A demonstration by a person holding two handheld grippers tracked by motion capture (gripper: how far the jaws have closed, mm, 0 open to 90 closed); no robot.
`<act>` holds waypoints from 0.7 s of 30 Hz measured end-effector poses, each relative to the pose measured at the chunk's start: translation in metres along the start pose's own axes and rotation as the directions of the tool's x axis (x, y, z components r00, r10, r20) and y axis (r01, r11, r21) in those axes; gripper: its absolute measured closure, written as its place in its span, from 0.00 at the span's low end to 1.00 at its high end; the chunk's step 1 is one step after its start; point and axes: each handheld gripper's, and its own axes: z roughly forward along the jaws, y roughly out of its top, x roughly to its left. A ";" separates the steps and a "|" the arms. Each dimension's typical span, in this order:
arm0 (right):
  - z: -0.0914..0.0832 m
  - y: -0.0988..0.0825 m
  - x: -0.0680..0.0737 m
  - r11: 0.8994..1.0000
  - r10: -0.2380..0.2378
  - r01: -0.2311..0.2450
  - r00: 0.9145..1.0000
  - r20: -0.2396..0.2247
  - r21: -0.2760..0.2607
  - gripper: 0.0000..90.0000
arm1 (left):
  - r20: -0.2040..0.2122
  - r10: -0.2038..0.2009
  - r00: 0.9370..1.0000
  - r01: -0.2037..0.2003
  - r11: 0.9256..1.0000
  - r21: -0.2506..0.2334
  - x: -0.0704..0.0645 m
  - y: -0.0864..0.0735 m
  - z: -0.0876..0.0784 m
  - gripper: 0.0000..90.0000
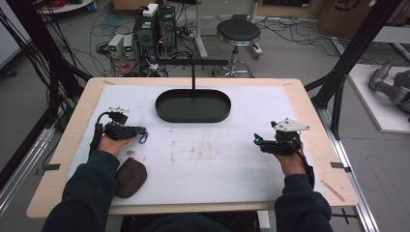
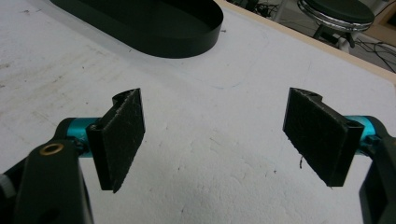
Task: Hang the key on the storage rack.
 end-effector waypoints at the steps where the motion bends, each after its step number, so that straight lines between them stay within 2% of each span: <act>1: 0.000 0.000 0.000 1.000 0.000 0.000 1.000 0.000 0.000 0.23 | -0.008 0.004 1.000 -0.004 1.000 0.006 0.001 0.000 -0.001 0.84; 3: 0.000 0.000 0.001 1.000 0.003 -0.003 1.000 0.000 0.000 0.23 | -0.013 0.011 1.000 -0.010 1.000 0.014 0.003 -0.001 -0.002 0.87; 5: 0.000 0.001 0.001 1.000 0.000 0.000 1.000 -0.005 0.001 0.23 | -0.014 0.033 0.999 -0.033 0.999 0.026 0.003 -0.002 -0.002 0.89; 15: 0.001 0.000 0.001 1.000 -0.002 0.002 1.000 -0.008 0.003 0.24 | -0.025 0.079 0.997 -0.079 0.997 0.006 -0.003 0.000 0.009 0.86; 21: 0.001 0.000 0.001 1.000 -0.003 0.003 1.000 -0.010 0.005 0.24 | -0.036 0.102 0.994 -0.102 0.995 0.005 -0.005 0.000 0.009 0.91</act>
